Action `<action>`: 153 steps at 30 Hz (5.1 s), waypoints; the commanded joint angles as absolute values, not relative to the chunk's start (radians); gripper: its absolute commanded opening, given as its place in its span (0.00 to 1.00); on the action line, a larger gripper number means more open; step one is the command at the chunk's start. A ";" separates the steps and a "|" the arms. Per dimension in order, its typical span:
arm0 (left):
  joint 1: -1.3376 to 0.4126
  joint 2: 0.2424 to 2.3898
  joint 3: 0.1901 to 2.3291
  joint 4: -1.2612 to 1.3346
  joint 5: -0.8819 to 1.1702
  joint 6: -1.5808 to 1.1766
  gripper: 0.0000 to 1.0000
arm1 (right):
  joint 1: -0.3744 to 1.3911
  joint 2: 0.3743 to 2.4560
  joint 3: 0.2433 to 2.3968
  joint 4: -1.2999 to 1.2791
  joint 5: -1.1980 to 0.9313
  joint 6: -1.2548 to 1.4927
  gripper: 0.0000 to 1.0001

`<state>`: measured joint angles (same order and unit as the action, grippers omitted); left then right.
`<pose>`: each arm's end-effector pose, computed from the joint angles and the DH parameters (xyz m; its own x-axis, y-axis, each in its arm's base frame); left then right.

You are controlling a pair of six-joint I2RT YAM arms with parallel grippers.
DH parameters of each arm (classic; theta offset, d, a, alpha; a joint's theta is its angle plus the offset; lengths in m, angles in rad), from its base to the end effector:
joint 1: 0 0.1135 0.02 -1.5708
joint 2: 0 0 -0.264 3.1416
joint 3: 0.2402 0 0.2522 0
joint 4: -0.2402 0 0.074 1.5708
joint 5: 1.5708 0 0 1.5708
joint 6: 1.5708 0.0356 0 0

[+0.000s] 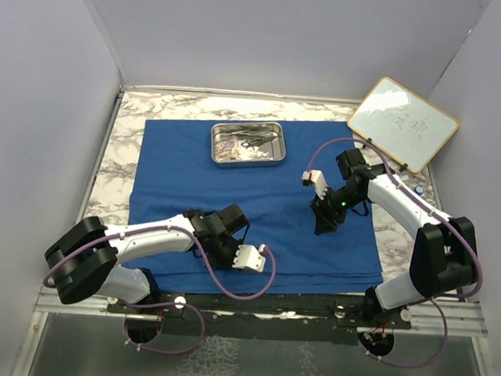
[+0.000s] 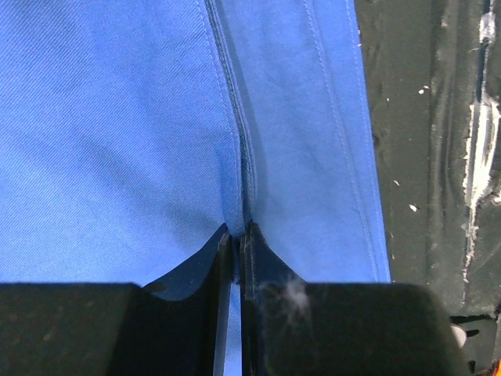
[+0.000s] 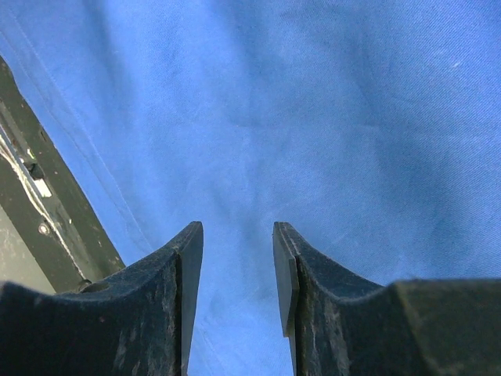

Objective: Open and lay out the surgical kit
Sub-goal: Smooth out the surgical kit at the center of the board.

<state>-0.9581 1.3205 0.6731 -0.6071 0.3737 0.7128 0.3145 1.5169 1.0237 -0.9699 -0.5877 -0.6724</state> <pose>0.1156 -0.1871 0.1676 0.1273 0.8776 -0.4622 0.9830 -0.1737 -0.0591 0.2422 0.0995 0.2110 -0.5440 -0.7220 -0.4274 -0.8346 0.4132 0.3643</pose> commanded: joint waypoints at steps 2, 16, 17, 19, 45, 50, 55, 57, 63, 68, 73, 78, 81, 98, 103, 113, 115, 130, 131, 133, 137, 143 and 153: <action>-0.974 1.287 0.675 -0.698 0.460 0.720 0.00 | 0.316 1.525 1.037 -0.956 -0.571 -0.657 0.41; -1.031 1.334 0.704 -0.751 0.504 0.770 0.00 | 0.316 1.538 1.071 -0.971 -0.549 -0.644 0.40; -1.035 1.339 0.708 -0.757 0.503 0.776 0.00 | 0.316 1.540 1.072 -0.971 -0.546 -0.644 0.40; -1.043 1.347 0.716 -0.772 0.511 0.787 0.00 | 0.316 1.542 1.074 -0.971 -0.537 -0.642 0.40; -1.069 1.350 0.783 -0.883 0.621 0.893 0.13 | 0.316 1.575 1.104 -0.985 -0.354 -0.603 0.40; -1.068 1.338 0.793 -0.895 0.604 0.900 0.46 | 0.316 1.604 1.060 -0.975 -0.300 -0.607 0.40; -1.067 1.293 0.833 -0.881 0.547 0.864 0.56 | 0.316 1.629 0.991 -0.979 -0.257 -0.625 0.38; -1.058 1.267 0.847 -0.846 0.497 0.823 0.57 | 0.316 1.634 0.971 -0.993 -0.253 -0.632 0.37; -0.946 1.184 0.832 -0.657 0.317 0.716 0.59 | 0.317 1.666 0.952 -1.055 -0.272 -0.642 0.34; -0.857 1.180 0.781 -0.443 0.105 0.632 0.68 | 0.316 1.712 0.952 -1.092 -0.305 -0.647 0.31; -0.736 1.229 0.792 -0.304 -0.015 0.549 0.73 | 0.315 1.744 0.956 -1.107 -0.330 -0.657 0.28; -0.522 1.339 0.871 -0.246 0.011 0.446 0.74 | 0.316 1.746 0.956 -1.148 -0.379 -0.675 0.27; -0.371 1.432 0.932 -0.217 0.063 0.373 0.74 | 0.317 1.749 0.952 -1.166 -0.404 -0.685 0.27; -0.124 1.865 1.174 -0.155 0.155 0.216 0.71 | 0.316 1.561 1.024 -1.110 -0.512 -0.654 0.26; -0.123 1.889 1.148 -0.113 0.120 0.216 0.71 | 0.318 1.536 0.997 -0.890 -0.454 -0.606 0.29; -0.124 1.894 1.118 -0.082 0.083 0.216 0.70 | 0.332 1.615 0.914 -0.648 -0.416 -0.596 0.31; -0.124 1.894 1.111 -0.077 0.080 0.216 0.70 | 0.341 1.631 0.905 -0.677 -0.396 -0.611 0.31; -0.124 1.894 1.074 -0.054 0.040 0.220 0.70 | 0.397 1.771 0.871 -0.911 -0.377 -0.694 0.25; -0.124 1.894 1.073 -0.054 0.038 0.220 0.70 | 0.397 1.776 0.874 -0.925 -0.384 -0.701 0.24; -0.124 1.894 1.073 -0.053 0.033 0.219 0.70 | 0.397 1.786 0.884 -0.960 -0.408 -0.718 0.24; -0.124 1.894 1.074 -0.051 0.029 0.218 0.70 | 0.397 1.811 0.910 -1.029 -0.458 -0.748 0.23; -0.124 1.898 1.079 -0.050 0.023 0.216 0.70 | 0.397 1.798 0.916 -1.120 -0.549 -0.816 0.21; -0.123 1.908 1.094 -0.059 0.025 0.209 0.71 | 0.377 1.679 1.095 -1.079 -0.564 -0.756 0.27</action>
<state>-0.1268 1.8721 1.1049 -0.0151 0.0952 0.1997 0.3851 1.7279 0.9855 -1.0992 -0.5632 -0.8047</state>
